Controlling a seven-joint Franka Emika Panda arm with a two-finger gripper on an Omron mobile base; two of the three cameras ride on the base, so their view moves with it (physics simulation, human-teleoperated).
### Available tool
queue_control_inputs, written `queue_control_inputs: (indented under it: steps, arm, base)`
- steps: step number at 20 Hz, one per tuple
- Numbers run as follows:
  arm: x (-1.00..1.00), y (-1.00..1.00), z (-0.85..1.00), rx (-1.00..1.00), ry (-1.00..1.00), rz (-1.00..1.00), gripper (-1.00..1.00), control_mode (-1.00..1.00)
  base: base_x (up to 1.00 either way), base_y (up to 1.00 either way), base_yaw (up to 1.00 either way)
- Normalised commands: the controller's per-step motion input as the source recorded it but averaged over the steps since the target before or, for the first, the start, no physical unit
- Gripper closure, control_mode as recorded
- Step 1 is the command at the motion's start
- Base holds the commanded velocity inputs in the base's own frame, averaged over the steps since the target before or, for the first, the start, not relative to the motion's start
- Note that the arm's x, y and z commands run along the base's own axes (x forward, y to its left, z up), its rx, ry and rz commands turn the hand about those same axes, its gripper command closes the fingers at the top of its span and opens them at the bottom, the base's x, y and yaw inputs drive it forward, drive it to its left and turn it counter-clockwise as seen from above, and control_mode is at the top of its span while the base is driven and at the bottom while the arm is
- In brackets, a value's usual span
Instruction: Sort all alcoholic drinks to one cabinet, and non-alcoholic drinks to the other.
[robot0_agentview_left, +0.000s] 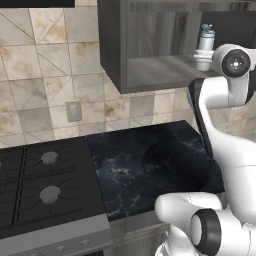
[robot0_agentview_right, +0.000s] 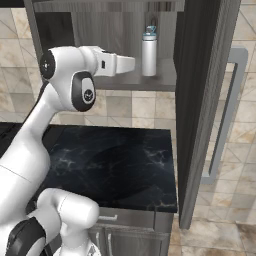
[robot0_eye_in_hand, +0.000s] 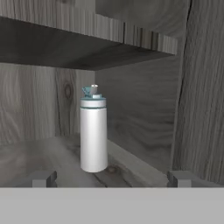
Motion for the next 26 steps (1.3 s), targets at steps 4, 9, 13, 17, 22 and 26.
queue_control_inputs:
  steps: [4, 9, 13, 17, 22, 26]
  arm:
    - [-0.62, 0.30, 0.00, 0.01, 0.00, 0.06, -1.00, -1.00]
    - [-0.57, 0.23, 0.00, 0.09, 0.01, 0.08, -1.00, -1.00]
    - [-0.56, 0.17, 0.00, 0.16, 0.04, 0.11, -1.00, -1.00]
    - [-0.53, 0.17, 0.00, 0.19, 0.07, 0.15, -1.00, -1.00]
    - [-0.50, 0.27, -0.04, 0.12, 0.08, 0.16, -1.00, -1.00]
    - [-0.49, 0.35, -0.17, 0.05, 0.05, 0.15, -1.00, -1.00]
  base:
    - [0.00, 0.00, 0.00]
    - [0.00, 0.00, 0.00]
    - [0.00, 0.00, 0.00]
    - [0.00, 0.00, 0.00]
    - [0.00, 0.00, 0.00]
    - [0.00, 0.00, 0.00]
